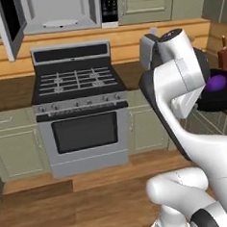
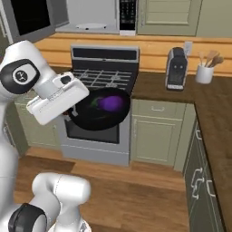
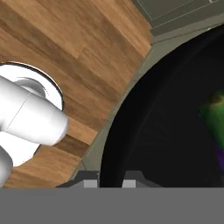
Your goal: Pick the eggplant from the sink and place it in the bowl. Then pick the bowl and place it in the microwave. Then close the microwave door and press the start button.
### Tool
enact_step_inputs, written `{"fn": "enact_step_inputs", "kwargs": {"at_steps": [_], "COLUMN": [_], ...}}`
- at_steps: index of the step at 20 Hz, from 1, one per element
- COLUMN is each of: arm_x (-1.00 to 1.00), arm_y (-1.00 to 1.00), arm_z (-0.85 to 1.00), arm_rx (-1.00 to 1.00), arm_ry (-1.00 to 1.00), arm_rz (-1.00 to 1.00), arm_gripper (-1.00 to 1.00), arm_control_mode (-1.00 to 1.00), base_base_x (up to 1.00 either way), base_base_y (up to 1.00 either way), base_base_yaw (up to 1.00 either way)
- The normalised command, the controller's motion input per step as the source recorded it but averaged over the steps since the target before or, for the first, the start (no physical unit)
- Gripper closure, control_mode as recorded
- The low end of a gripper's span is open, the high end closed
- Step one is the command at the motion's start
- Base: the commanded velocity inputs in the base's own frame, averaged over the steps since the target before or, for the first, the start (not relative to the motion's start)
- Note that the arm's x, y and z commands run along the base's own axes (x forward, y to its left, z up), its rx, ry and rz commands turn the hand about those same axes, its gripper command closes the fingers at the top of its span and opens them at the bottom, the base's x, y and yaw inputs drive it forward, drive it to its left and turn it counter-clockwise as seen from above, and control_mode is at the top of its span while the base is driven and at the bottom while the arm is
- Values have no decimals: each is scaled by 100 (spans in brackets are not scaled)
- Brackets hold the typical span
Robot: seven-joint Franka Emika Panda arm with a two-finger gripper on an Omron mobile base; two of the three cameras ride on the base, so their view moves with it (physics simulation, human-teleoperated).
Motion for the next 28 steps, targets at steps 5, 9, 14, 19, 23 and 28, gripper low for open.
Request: {"fn": "enact_step_inputs", "kwargs": {"at_steps": [5, 9, 14, 19, 23, 28], "arm_x": [0, 0, 0, 0, 0, 0], "arm_y": [0, 0, 0, 0, 0, 0], "arm_z": [0, 0, 0, 0, 0, 0], "arm_rx": [0, 0, 0, 0, 0, 0], "arm_ry": [0, 0, 0, 0, 0, 0], "arm_rz": [0, 0, 0, 0, 0, 0], "arm_gripper": [100, 100, 100, 100, 100, 100], "arm_control_mode": [100, 100, 100, 100, 100, 100], "base_base_x": [100, 88, 17, 84, 87, 53], "base_base_y": [1, 9, 4, 60, 64, 56], "base_base_yaw": [-15, -13, 0, -6, -1, 0]}}
